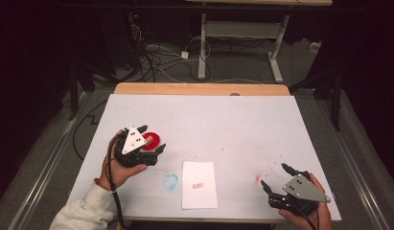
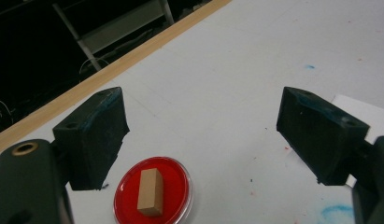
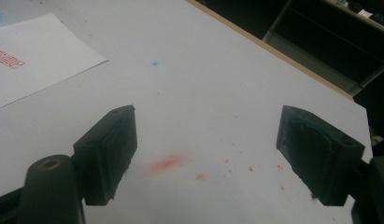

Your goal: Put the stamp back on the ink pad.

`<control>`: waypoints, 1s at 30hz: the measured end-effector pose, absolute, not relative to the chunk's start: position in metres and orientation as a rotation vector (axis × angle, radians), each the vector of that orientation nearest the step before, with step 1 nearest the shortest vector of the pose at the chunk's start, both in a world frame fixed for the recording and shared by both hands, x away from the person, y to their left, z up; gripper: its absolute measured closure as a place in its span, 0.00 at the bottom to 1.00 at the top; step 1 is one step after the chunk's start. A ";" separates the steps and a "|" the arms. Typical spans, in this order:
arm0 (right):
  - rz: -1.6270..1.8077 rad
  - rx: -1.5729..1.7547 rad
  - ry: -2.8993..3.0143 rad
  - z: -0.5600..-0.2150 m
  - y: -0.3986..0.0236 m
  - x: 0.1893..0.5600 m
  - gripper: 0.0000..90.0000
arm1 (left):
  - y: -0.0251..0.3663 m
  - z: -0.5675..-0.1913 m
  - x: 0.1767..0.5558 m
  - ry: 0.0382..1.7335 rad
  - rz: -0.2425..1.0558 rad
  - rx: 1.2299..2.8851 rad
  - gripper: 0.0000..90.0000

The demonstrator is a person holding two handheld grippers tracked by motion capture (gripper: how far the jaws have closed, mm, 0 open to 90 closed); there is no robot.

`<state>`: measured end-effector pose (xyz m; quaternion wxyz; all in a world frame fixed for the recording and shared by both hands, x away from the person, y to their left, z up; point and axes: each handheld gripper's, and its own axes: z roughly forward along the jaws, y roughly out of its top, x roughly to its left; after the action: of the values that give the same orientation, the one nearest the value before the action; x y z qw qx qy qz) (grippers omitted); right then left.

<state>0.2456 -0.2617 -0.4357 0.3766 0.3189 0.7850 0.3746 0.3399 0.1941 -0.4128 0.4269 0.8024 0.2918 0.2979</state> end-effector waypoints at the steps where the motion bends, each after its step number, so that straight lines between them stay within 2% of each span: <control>1: 0.962 0.814 2.008 -0.436 -0.262 0.246 0.23 | 0.195 -0.413 0.338 0.724 0.752 2.004 0.18; 24: 0.973 0.805 2.010 -0.437 -0.260 0.246 0.23 | 0.204 -0.428 0.313 0.664 0.796 2.036 0.18; 30: 0.970 0.804 2.008 -0.437 -0.260 0.246 0.23 | 0.208 -0.436 0.305 0.648 0.827 2.087 0.18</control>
<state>0.2459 -0.2600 -0.4374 0.3760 0.3144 0.7848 0.3793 0.3047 0.2080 -0.4362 0.3919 0.8217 0.2552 0.3258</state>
